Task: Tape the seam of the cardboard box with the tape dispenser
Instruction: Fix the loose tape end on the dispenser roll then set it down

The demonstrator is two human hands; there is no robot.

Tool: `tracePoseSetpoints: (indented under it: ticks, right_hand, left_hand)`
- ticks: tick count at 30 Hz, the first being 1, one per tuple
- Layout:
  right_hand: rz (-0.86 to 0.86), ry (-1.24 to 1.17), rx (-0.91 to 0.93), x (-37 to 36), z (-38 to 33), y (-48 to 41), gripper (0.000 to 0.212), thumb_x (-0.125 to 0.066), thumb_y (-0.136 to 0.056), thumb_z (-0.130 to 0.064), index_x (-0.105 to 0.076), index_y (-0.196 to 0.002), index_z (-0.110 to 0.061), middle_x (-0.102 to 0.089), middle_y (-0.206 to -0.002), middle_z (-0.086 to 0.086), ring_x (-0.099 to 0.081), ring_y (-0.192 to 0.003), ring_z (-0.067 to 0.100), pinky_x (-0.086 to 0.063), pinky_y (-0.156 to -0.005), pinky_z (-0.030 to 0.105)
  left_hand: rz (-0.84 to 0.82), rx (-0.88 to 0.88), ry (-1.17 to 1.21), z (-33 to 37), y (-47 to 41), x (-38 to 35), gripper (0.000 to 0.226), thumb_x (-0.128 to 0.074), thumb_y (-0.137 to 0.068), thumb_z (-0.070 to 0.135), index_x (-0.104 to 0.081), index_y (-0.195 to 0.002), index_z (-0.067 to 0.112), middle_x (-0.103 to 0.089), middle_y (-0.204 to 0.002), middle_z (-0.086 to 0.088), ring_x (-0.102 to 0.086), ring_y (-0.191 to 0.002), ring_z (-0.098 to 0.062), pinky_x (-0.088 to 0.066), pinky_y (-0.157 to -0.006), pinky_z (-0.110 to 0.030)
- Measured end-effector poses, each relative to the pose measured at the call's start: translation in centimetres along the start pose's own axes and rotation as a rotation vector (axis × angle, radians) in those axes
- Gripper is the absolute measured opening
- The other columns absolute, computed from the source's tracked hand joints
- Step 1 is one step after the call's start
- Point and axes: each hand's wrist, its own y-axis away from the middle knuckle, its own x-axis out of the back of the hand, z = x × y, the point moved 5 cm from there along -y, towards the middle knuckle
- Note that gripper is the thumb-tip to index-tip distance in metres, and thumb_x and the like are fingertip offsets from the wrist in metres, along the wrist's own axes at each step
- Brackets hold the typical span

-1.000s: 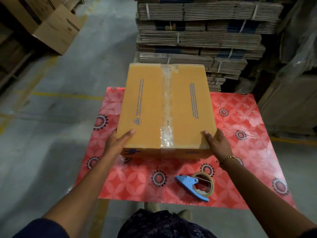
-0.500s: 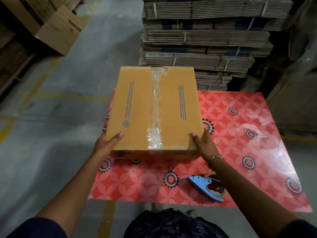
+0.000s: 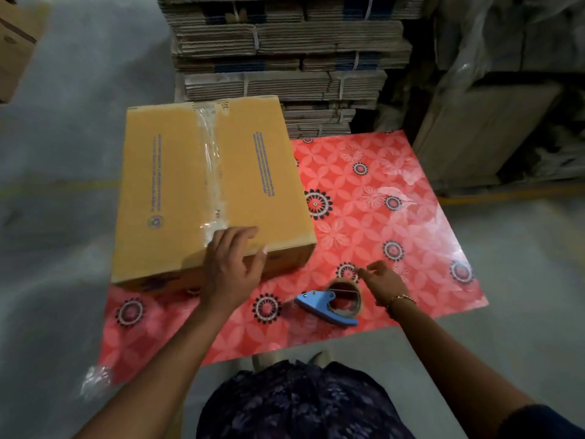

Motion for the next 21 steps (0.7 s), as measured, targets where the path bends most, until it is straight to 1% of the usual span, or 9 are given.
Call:
tracePoseSetpoints:
  ticks: [2,5,8,11,12,14,17,19,21]
  right_hand:
    - [-0.109,0.066,-0.082,-1.6,2.6,1.2,0.050,-0.062,-0.083,-0.058,-0.049,-0.110,-0.018,-0.071,-0.095,0.014,-0.072,-0.075,0.034,-0.062,-0.064,0.045]
    - [-0.231,-0.157,-0.211,-4.7,4.7,3.0,0.045,-0.064,-0.088,-0.045,-0.043,-0.111,-0.013,-0.068,-0.096,0.017,-0.070,-0.062,0.029,-0.058,-0.053,0.038]
    - [-0.179,-0.407,-0.296,-6.8,5.5,2.7,0.031,-0.065,-0.087,-0.029,-0.043,-0.102,-0.014,-0.065,-0.103,0.024,-0.069,-0.061,0.033,-0.060,-0.051,0.042]
    - [-0.079,-0.497,-0.291,-7.2,6.4,1.1,0.023,-0.065,-0.076,-0.018,-0.045,-0.087,-0.019,-0.067,-0.093,0.027,-0.068,-0.061,0.036,-0.061,-0.057,0.056]
    - [-0.061,-0.468,-0.246,-6.5,6.2,0.9,0.023,-0.068,-0.075,-0.022,-0.048,-0.086,-0.020,-0.069,-0.086,0.023,-0.069,-0.063,0.036,-0.060,-0.060,0.059]
    - [-0.053,-0.412,-0.103,-4.1,4.7,0.6,0.022,-0.071,-0.078,-0.030,-0.053,-0.087,-0.021,-0.070,-0.075,0.016,-0.069,-0.056,0.030,-0.062,-0.058,0.052]
    - [-0.088,-0.464,0.181,1.2,-0.1,1.1,0.019,-0.073,-0.074,-0.027,-0.058,-0.085,-0.022,-0.067,-0.079,0.014,-0.065,-0.058,0.023,-0.060,-0.052,0.044]
    - [-0.169,-0.501,0.394,5.1,-4.7,2.0,0.013,-0.066,-0.073,-0.022,-0.061,-0.083,-0.027,-0.065,-0.085,0.008,-0.065,-0.069,0.023,-0.062,-0.061,0.050]
    - [-0.269,-0.500,0.582,8.8,-9.8,3.4,0.017,-0.063,-0.074,-0.016,-0.060,-0.088,-0.026,-0.062,-0.089,0.004,-0.063,-0.071,0.018,-0.061,-0.063,0.042]
  left_hand:
    - [-0.125,0.004,0.138,2.3,0.3,-2.1,0.026,-0.065,-0.091,0.029,-0.071,-0.112,0.014,-0.068,-0.098,0.001,-0.061,-0.096,-0.022,-0.051,-0.085,-0.037]
    - [-0.279,0.036,0.227,4.2,1.0,-4.5,0.018,-0.066,-0.090,0.026,-0.072,-0.105,0.019,-0.067,-0.092,0.008,-0.057,-0.089,-0.007,-0.050,-0.079,-0.031]
    - [-0.341,0.048,0.208,4.8,1.8,-5.4,0.014,-0.069,-0.090,0.023,-0.073,-0.103,0.021,-0.067,-0.093,0.012,-0.058,-0.088,-0.007,-0.049,-0.076,-0.029]
    - [-0.356,0.139,0.238,4.4,2.2,-5.4,0.014,-0.067,-0.090,0.029,-0.074,-0.102,0.024,-0.068,-0.096,0.014,-0.062,-0.090,-0.008,-0.050,-0.076,-0.027]
    - [-0.353,0.192,0.269,4.1,2.3,-5.2,0.016,-0.066,-0.090,0.033,-0.074,-0.101,0.024,-0.069,-0.097,0.014,-0.063,-0.090,-0.007,-0.050,-0.076,-0.026]
    - [-0.326,0.305,0.333,3.4,2.4,-4.6,0.016,-0.066,-0.091,0.035,-0.075,-0.100,0.024,-0.072,-0.097,0.014,-0.066,-0.088,-0.006,-0.050,-0.075,-0.023]
    - [-0.279,0.525,0.475,3.1,2.0,-3.6,0.008,-0.067,-0.097,0.022,-0.074,-0.097,0.017,-0.075,-0.092,0.007,-0.066,-0.080,-0.008,-0.048,-0.070,-0.016]
    - [-0.280,0.732,0.625,3.9,1.4,-3.5,0.013,-0.062,-0.100,0.022,-0.071,-0.096,0.013,-0.073,-0.086,0.000,-0.063,-0.074,-0.014,-0.047,-0.063,-0.019]
    - [-0.411,0.944,0.822,5.9,0.9,-3.9,0.027,-0.057,-0.101,0.038,-0.072,-0.100,0.015,-0.075,-0.087,-0.004,-0.067,-0.074,-0.018,-0.050,-0.067,-0.028]
